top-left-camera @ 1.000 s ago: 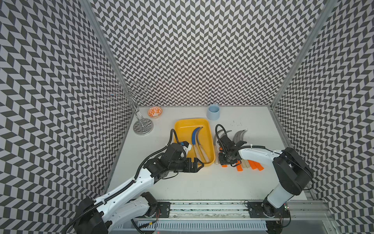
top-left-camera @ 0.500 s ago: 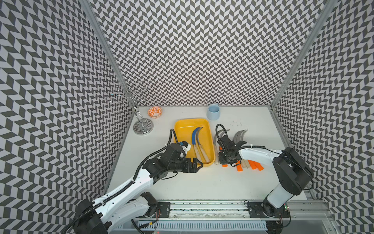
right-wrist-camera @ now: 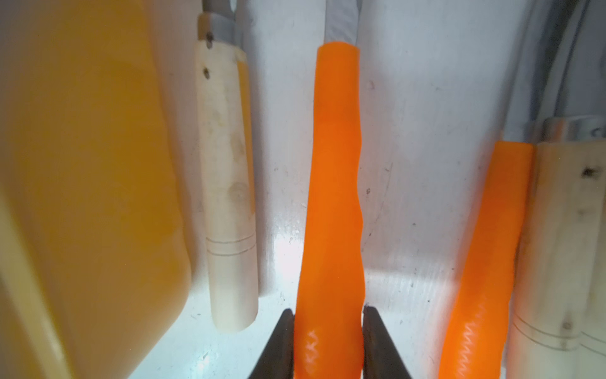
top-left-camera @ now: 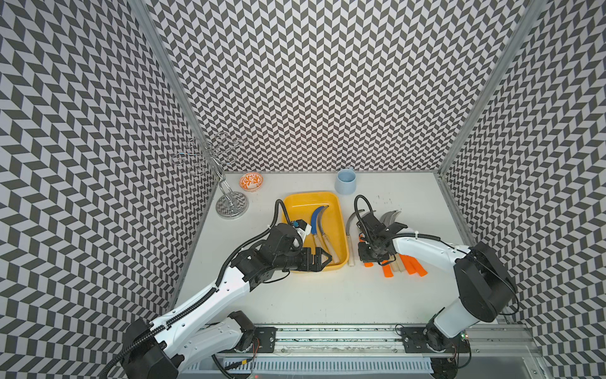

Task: Put small sickles into storage boxes
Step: Pick up the sickle at the center of the board.

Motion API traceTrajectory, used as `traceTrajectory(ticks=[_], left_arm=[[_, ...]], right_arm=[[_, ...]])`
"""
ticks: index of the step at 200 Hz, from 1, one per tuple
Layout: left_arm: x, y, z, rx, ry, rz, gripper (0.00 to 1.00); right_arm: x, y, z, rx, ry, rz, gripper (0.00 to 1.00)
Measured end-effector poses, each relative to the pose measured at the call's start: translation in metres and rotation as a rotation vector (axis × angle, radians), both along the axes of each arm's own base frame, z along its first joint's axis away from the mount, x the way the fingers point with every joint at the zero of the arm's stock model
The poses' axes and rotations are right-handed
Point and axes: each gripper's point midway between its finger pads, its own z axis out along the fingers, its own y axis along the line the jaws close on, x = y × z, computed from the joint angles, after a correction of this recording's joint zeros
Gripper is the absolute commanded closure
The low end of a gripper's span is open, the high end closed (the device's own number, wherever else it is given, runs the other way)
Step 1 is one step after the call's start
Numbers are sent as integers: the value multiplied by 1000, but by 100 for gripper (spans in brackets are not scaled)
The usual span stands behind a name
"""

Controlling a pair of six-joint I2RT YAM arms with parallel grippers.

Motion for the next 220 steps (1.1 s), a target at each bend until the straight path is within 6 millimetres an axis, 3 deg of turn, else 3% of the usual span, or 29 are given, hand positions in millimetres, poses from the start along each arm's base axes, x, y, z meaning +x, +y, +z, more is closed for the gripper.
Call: traceTrajectory(ticks=[106,220], left_arm=[[15,4,5,14,-18,19,0],[24,12,12,16,-37,33,0]], right_arm=[[5,-5,33,22,-37,-14,93],[4,-9,41,21,-38,-15,95]])
